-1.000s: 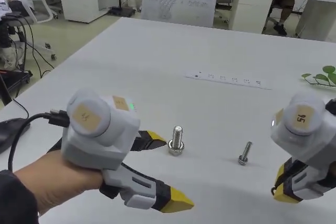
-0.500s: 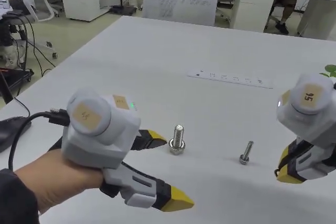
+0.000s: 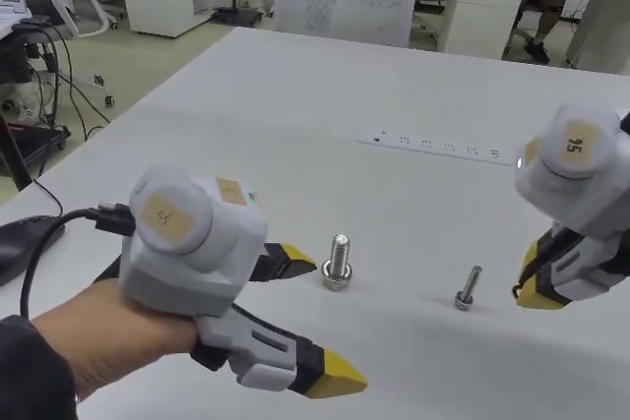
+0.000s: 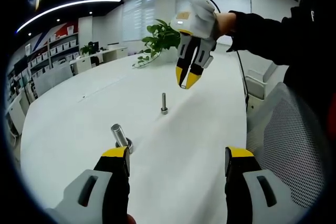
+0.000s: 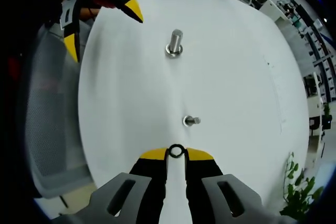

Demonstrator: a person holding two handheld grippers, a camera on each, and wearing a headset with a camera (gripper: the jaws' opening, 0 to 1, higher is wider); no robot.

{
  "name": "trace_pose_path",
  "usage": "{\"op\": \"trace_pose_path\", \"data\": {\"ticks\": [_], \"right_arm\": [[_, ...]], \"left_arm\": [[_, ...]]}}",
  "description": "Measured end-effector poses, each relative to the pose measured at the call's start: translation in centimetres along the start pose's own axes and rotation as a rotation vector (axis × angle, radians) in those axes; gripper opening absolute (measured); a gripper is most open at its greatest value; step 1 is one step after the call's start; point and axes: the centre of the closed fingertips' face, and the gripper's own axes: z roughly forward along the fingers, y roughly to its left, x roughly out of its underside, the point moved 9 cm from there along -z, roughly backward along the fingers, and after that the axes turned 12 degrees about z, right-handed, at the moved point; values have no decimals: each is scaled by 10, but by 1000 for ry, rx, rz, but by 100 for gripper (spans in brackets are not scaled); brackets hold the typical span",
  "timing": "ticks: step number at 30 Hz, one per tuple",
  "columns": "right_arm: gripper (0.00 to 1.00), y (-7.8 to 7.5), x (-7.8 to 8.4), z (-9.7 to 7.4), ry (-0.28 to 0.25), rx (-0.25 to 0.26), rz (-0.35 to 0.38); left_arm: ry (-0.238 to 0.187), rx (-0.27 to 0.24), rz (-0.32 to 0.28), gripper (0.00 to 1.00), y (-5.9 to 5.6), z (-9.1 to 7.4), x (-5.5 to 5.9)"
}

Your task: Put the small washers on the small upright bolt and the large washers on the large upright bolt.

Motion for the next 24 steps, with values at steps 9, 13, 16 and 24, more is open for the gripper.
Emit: {"op": "trace_pose_path", "data": {"ticks": [9,13,16,24], "right_arm": [[13,-9,-19,-2,-6,14,-42],[13,-12,-26,1,-3,14,-61],[13,-15,-28,4,1,11,-70],[13,-19,-31,13,12,1,-81]], "left_arm": [[2,-2,-3,74,1,0,0],[0,-6,-4,74,1,-1,0],[-2,-6,-4,73,1,0,0],[1,-7,-2,73,2,0,0]]}}
